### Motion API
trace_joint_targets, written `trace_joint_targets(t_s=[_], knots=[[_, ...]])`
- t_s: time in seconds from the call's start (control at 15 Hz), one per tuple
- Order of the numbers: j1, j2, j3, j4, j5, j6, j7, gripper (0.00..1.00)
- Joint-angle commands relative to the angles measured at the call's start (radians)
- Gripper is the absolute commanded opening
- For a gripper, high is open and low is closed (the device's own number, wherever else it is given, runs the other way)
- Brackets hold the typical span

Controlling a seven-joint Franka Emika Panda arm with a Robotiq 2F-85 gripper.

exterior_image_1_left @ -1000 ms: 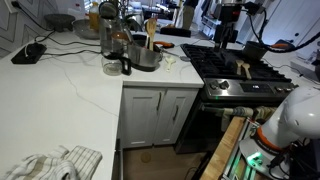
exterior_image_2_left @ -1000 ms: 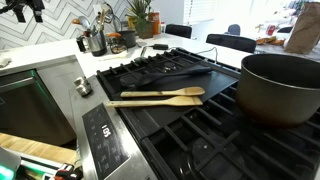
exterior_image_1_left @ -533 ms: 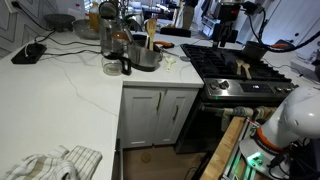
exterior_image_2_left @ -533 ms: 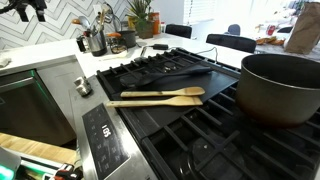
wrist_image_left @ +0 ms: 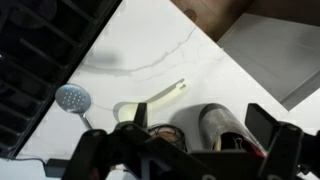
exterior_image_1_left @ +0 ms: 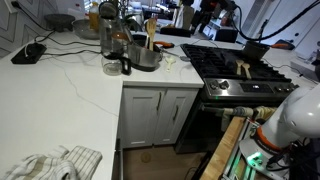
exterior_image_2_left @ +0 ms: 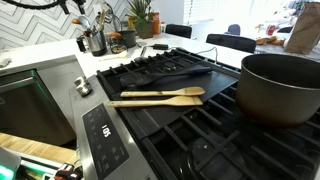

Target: Put the small pot on the stove

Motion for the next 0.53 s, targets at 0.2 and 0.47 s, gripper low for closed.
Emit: trace_joint_targets(t_s=[0.2, 0.47], knots=[[-0.015, 0.278, -0.012, 0.236, 0.015, 0.137, -0.160, 1.00], [-0.044, 0.389, -0.005, 0.313, 0.058, 0.225, -0.218, 1.00]])
